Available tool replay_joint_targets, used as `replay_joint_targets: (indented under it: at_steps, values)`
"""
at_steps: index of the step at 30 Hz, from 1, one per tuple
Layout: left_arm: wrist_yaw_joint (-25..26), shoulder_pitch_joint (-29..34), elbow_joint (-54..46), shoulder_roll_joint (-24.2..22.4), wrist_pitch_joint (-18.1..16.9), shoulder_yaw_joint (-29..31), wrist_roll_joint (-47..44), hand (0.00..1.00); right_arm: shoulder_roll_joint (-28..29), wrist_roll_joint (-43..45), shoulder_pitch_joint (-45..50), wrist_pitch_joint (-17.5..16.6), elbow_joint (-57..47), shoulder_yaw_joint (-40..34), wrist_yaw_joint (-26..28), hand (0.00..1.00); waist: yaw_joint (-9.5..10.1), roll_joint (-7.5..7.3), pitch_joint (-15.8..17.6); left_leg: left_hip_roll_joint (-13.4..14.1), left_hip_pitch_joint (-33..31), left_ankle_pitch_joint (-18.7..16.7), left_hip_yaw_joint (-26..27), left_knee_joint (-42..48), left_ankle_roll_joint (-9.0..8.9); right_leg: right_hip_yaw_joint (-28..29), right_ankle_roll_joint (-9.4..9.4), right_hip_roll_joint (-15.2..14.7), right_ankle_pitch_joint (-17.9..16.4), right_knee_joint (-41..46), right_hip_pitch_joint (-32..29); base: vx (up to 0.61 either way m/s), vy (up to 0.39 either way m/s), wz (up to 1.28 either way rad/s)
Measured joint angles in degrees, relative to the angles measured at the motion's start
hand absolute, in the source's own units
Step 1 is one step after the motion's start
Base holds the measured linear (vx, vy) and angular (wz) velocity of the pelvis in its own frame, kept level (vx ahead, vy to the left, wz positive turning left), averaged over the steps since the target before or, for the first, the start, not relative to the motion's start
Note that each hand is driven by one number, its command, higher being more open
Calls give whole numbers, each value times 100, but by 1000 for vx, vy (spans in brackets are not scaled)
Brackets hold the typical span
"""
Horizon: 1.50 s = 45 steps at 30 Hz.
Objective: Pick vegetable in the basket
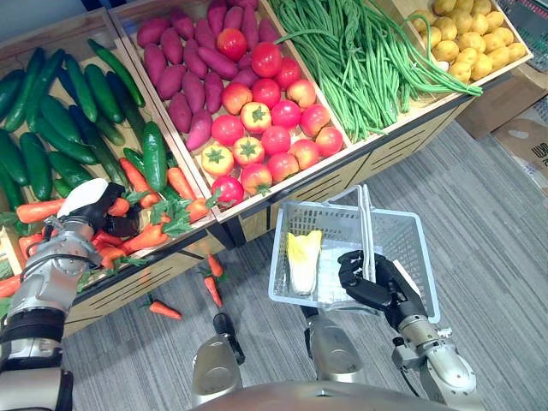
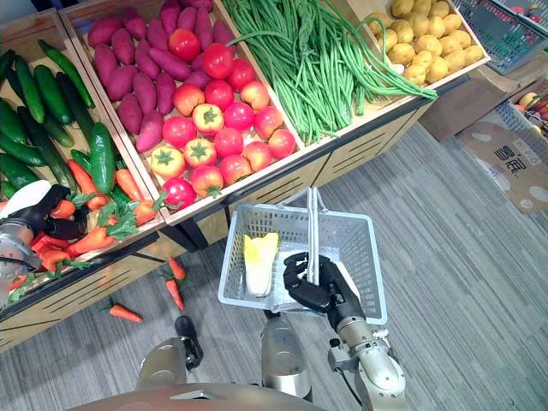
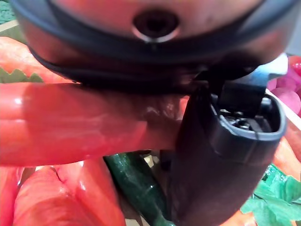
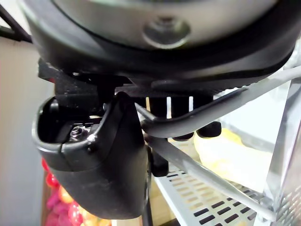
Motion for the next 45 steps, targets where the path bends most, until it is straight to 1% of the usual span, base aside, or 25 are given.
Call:
replay_joint_targets:
  at_steps: [6, 10, 15, 17, 19, 22, 24, 27, 28, 29, 32, 34, 38, 42, 45]
  values:
    - [-35, 4, -517, 0, 58, 40, -1, 0, 0, -1, 22, 0, -3, -2, -23, 0, 17, 27, -25, -92, 19, 87, -101, -132, 52, -106, -1, -41, -1, -9, 47, 1, 6, 11]
    - [-35, -4, -949, 1, 117, 115, -5, 0, 0, -2, 48, 0, -3, -13, -25, 0, 62, 86, -145, -141, 123, 193, -131, -324, 50, -166, -1, -64, 0, -14, 94, 3, 4, 7]
    - [-30, 0, -1447, 1, 122, 138, -39, 0, 0, -63, 175, 4, -2, -69, -26, 0, 113, 166, -577, -215, 292, 363, -151, -677, 36, -233, -1, -92, 0, -103, 184, 4, -4, 6]
    - [3, 13, -1697, 0, 120, 150, -58, 0, 5, -101, 258, 8, -1, -156, -32, 0, 141, 167, -609, -242, 455, 422, -171, -817, 30, -273, -1, -102, -1, -131, 317, -5, 0, 7]
    - [17, 77, -1957, -8, 118, 212, -115, 0, 7, -113, 322, 32, 2, -265, -33, 0, 137, 170, -757, -284, 494, 490, -197, -952, 36, -310, -2, -123, -2, -174, 338, -12, 3, 10]
    - [23, 229, -2434, -115, 118, 343, -602, 0, 30, -163, 415, 49, 36, -413, -37, 0, 132, 187, -984, -331, 547, 606, -260, -1153, 41, -375, -2, -142, -1, -214, 367, 0, -3, 12]
    - [22, 294, -2772, -274, 121, 402, -762, 0, 57, -165, 425, 54, 37, -526, -38, 0, 143, 186, -1018, -353, 689, 684, -297, -1309, 37, -424, -5, -147, -4, -227, 473, 1, -7, 13]
    - [-43, 482, -3431, -515, 111, 435, -1358, 0, 58, -219, 436, 54, 37, -734, -36, 0, 135, 203, -1151, -409, 827, 841, -361, -1576, 48, -512, -9, -169, -9, -239, 544, -24, -1, 13]
    - [-58, 517, -3543, -548, 112, 435, -1417, 0, 70, -219, 436, 54, 36, -764, -34, 0, 129, 209, -1195, -416, 841, 863, -375, -1625, 50, -523, -10, -169, -11, -240, 548, -30, -1, 12]
    - [-100, 626, -3797, -601, 105, 435, -1620, 0, 74, -221, 437, 55, 36, -809, -24, 0, 111, 230, -1303, -427, 880, 925, -399, -1743, 52, -562, -12, -169, -13, -243, 554, -27, -2, 9]
    - [-181, 738, -4131, -761, 49, 430, -1849, 0, 99, -231, 420, 58, 36, -907, -29, 0, 118, 280, -1458, -446, 983, 1042, -433, -1932, 57, -612, -14, -168, -16, -242, 595, -29, -5, 10]
    - [-184, 821, -4264, -762, -29, 428, -2025, 0, 92, -272, 423, 74, 37, -955, -27, 0, 120, 300, -1499, -444, 1027, 1060, -454, -1954, 45, -638, -21, -167, -25, -242, 646, -41, 0, 6]
    - [-186, 909, -4529, -774, -43, 215, -2314, 0, 91, -274, 408, 172, 37, -1145, -25, 0, 124, 343, -1660, -442, 1059, 1068, -402, -1958, 19, -594, -23, -159, -29, -233, 644, -40, 1, -5]
    - [-212, 960, -4801, -970, -122, 97, -2421, 0, 88, -322, 387, 210, 37, -1182, -25, 0, 140, 362, -1693, -414, 1217, 1025, -129, -1971, -17, -315, -9, -103, -37, -260, 619, -42, 5, -32]
    - [-237, 1006, -4891, -977, -193, -242, -2505, 0, 89, -307, 300, 229, 36, -1402, -24, 0, 41, 372, -1854, -389, 1254, 977, 131, -1955, -38, -24, -1, -32, 38, -317, 530, 11, 3, -50]
